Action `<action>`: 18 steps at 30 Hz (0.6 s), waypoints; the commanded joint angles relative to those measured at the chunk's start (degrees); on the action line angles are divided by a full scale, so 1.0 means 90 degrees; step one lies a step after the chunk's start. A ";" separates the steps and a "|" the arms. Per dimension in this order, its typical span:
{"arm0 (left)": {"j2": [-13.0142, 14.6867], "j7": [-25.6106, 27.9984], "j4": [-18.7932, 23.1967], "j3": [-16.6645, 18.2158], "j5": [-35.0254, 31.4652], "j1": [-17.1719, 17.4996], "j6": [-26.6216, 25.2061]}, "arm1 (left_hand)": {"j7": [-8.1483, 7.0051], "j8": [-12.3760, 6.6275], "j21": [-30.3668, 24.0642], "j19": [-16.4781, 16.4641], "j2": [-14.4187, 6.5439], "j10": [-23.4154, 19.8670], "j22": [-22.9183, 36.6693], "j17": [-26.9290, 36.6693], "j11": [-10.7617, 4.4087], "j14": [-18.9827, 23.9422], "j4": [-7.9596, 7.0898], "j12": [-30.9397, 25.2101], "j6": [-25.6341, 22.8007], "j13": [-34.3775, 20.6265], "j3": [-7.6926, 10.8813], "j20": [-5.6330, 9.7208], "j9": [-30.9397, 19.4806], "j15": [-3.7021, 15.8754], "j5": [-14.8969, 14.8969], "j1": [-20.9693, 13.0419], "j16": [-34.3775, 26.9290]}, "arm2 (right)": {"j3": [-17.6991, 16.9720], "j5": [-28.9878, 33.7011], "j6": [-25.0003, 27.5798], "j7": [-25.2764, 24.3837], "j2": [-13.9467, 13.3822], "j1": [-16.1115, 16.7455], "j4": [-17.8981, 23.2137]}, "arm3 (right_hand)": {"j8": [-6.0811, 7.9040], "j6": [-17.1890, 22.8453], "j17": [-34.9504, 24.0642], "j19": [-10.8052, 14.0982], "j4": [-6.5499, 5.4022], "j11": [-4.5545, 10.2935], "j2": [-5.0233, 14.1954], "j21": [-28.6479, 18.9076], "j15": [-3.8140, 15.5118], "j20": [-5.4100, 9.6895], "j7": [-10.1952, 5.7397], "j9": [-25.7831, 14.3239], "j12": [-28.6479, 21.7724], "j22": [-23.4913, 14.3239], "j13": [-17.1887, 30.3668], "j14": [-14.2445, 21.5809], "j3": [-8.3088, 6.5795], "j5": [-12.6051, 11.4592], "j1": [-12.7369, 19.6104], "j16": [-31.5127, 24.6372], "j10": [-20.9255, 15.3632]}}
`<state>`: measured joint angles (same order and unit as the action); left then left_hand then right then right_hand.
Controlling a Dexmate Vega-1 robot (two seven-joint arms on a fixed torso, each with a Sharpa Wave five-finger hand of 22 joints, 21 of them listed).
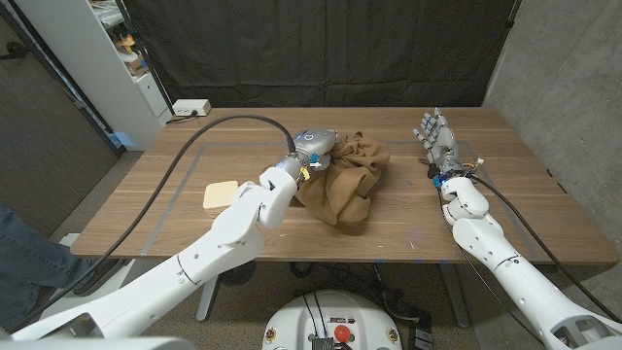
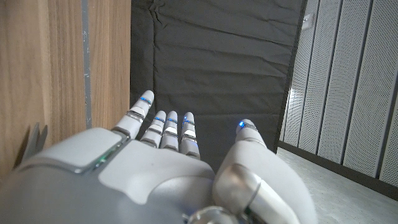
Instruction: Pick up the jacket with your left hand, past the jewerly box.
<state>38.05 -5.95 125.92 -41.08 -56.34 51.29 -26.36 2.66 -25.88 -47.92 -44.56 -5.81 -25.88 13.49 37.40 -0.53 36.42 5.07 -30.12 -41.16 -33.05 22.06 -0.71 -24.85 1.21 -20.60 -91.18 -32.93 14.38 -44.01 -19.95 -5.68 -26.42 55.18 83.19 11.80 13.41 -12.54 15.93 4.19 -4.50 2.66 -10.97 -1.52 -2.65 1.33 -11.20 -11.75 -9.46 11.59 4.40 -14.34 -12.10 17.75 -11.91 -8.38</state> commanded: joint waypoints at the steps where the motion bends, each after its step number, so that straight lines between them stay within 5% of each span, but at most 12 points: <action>1: 0.0011 -0.0074 0.0120 0.0116 -0.0036 -0.0074 0.0013 | -0.0023 -0.0001 -0.0082 0.0050 0.0017 -0.0077 -0.0001 0.0293 -0.0001 0.0072 0.0564 0.0018 -0.0052 -0.0037 0.0624 0.0008 -0.0031 0.0022 -0.0050 -0.0094 -0.0035 | -0.0005 0.0026 -0.0004 -0.0033 -0.0002 -0.0018 0.0052 | -0.0023 0.0032 0.0005 0.0058 0.0052 0.0032 0.0056 -0.0008 -0.0006 -0.0010 -0.0010 -0.0019 -0.0010 -0.0032 0.0018 0.0073 -0.0014 -0.0012 0.0027 -0.0029 -0.0041; 18: 0.0026 0.0037 0.0394 0.0334 -0.0214 0.0021 -0.0046 | -0.0009 0.0032 -0.0280 0.0168 0.0025 -0.0151 -0.0059 0.0379 0.0070 0.0094 0.0569 0.0032 -0.0121 -0.0142 0.0651 0.0042 -0.0042 -0.0001 -0.0091 -0.0127 -0.0056 | -0.0010 0.0041 -0.0014 -0.0019 -0.0039 0.0019 0.0127 | -0.0025 0.0029 0.0004 0.0065 0.0058 0.0029 0.0056 -0.0007 0.0003 -0.0022 -0.0012 -0.0018 -0.0012 -0.0032 0.0019 0.0083 -0.0010 -0.0010 0.0021 -0.0033 -0.0049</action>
<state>38.20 -6.09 128.12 -39.21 -57.36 50.99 -26.36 2.64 -25.78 -49.99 -43.34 -5.50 -26.91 13.01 37.47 -0.49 36.43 5.14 -29.83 -41.78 -34.05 22.79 -0.53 -25.13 1.23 -21.06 -91.47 -32.94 14.34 -43.76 -20.00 -5.88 -26.57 55.09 83.86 11.80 13.41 -12.54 15.92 4.43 -4.50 2.66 -10.97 -1.31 -2.66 1.33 -11.20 -11.75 -9.46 11.59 4.61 -14.09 -12.10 17.75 -11.91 -8.38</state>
